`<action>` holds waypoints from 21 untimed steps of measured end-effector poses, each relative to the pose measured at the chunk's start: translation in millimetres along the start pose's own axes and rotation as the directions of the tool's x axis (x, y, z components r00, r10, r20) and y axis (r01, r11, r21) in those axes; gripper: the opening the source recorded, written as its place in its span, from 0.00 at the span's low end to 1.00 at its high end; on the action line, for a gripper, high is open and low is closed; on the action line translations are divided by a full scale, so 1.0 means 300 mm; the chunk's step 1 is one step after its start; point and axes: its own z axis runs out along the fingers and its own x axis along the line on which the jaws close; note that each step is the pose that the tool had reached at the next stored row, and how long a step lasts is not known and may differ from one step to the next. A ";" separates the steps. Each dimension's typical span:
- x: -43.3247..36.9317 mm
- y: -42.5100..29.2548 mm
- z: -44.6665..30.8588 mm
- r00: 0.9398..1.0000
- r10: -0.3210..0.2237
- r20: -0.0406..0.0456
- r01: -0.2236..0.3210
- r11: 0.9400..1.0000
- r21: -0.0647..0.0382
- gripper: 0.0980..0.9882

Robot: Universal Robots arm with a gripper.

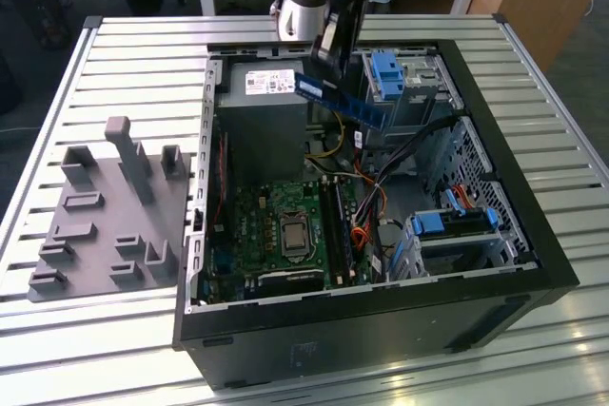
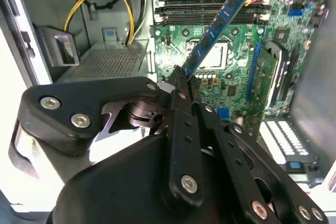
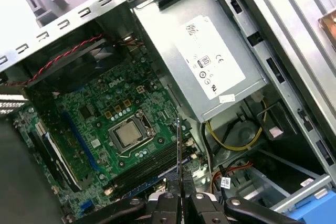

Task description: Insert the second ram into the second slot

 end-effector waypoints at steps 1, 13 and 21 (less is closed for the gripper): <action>0.000 0.000 0.000 1.000 0.015 0.001 -0.015 1.000 0.000 0.04; 0.000 0.000 0.000 0.987 0.158 0.005 -0.158 0.987 0.003 0.04; 0.000 0.000 0.000 0.970 0.245 0.009 -0.245 0.970 0.003 0.04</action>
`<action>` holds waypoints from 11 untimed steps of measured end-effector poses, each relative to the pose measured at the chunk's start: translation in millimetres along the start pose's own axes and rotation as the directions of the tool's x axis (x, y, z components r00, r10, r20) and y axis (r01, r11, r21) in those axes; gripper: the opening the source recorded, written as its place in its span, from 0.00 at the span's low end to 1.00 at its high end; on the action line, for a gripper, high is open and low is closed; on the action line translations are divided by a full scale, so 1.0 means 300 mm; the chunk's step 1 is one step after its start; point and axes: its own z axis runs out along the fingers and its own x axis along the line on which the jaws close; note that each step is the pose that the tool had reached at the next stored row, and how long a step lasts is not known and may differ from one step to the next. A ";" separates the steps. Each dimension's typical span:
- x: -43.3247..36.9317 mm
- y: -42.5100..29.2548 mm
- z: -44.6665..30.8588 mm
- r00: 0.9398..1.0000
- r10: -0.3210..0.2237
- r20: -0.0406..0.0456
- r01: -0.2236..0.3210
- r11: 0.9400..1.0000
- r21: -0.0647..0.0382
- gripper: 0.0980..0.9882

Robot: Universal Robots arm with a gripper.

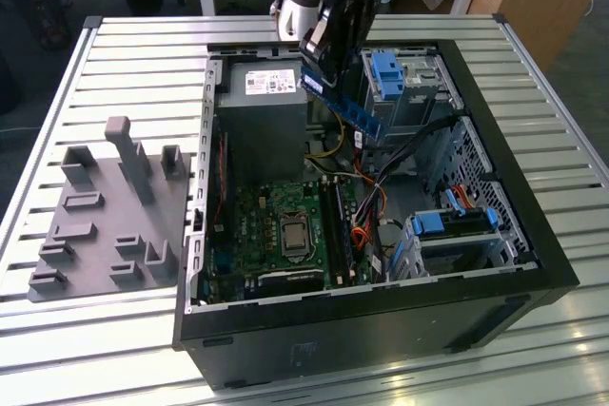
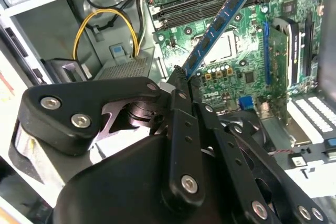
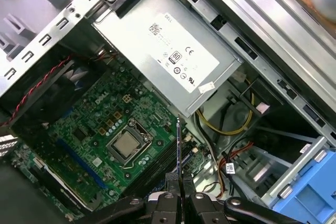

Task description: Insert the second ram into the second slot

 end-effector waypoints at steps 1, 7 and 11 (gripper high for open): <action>0.000 0.000 0.000 1.000 0.011 0.000 -0.011 1.000 0.000 0.04; 0.000 0.000 0.000 0.997 0.072 0.003 -0.072 0.997 0.001 0.04; 0.000 0.000 0.000 0.994 0.110 0.004 -0.110 0.994 0.002 0.04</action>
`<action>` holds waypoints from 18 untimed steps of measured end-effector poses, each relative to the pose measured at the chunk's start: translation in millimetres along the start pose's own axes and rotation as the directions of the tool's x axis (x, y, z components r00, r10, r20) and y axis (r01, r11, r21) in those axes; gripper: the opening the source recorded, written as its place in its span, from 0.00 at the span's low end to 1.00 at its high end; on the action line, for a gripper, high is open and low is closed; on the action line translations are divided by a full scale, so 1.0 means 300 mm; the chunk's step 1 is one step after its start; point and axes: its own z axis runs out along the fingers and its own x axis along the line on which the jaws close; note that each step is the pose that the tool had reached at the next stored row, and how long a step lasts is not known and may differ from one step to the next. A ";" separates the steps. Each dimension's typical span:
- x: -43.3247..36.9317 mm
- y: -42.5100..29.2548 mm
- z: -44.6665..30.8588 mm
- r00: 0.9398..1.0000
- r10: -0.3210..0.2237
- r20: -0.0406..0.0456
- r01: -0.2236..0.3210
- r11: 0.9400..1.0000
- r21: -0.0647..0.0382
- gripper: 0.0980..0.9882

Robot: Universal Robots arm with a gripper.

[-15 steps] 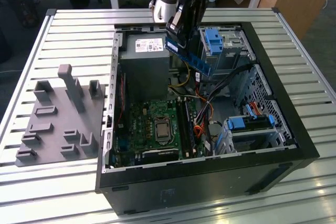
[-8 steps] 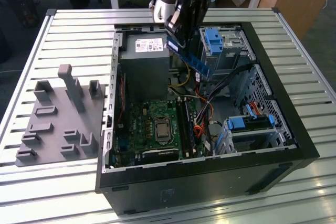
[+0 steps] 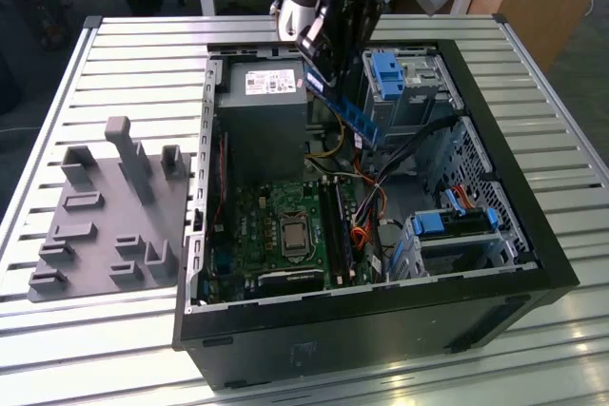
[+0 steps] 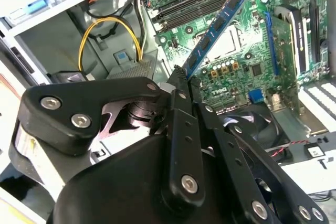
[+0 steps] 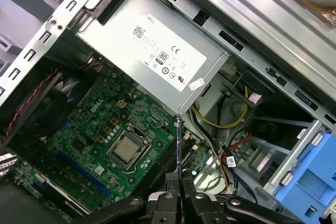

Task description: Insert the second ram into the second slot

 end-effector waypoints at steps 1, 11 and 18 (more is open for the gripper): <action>0.000 0.000 0.000 1.000 0.011 0.000 -0.011 1.000 0.000 0.04; 0.000 0.000 0.001 0.994 0.113 0.003 -0.113 0.994 0.003 0.04; 0.000 0.000 0.002 0.978 0.207 0.005 -0.207 0.978 0.008 0.04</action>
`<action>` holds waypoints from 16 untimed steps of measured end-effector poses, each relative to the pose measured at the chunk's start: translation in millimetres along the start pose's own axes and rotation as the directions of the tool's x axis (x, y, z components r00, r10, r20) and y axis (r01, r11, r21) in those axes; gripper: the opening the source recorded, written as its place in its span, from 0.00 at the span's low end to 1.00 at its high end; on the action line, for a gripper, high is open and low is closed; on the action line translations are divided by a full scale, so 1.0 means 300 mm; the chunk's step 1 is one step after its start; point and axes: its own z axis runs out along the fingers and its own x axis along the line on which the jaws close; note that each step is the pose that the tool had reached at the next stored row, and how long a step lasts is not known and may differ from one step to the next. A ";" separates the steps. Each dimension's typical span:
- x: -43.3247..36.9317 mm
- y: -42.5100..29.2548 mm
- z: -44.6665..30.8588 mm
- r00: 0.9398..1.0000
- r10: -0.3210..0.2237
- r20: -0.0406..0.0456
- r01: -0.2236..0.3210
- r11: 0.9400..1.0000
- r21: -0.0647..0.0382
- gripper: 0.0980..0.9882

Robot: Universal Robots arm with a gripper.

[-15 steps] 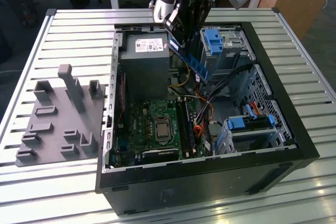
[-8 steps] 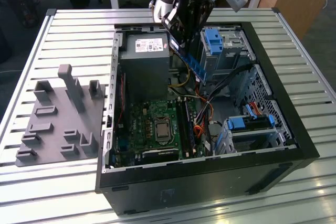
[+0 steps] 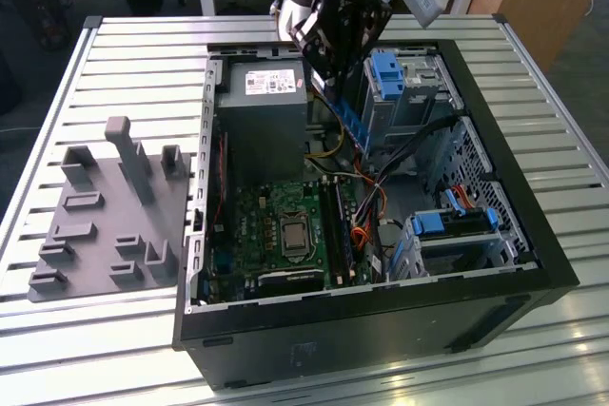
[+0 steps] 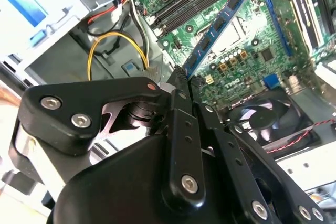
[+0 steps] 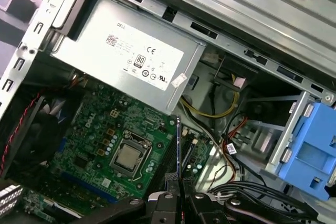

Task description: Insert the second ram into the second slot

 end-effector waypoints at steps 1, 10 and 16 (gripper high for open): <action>0.000 0.000 0.000 1.000 0.015 0.000 -0.015 1.000 0.001 0.04; 0.000 0.000 0.002 0.986 0.165 0.003 -0.165 0.986 0.007 0.04; 0.000 0.000 0.005 0.971 0.237 0.005 -0.237 0.971 0.009 0.04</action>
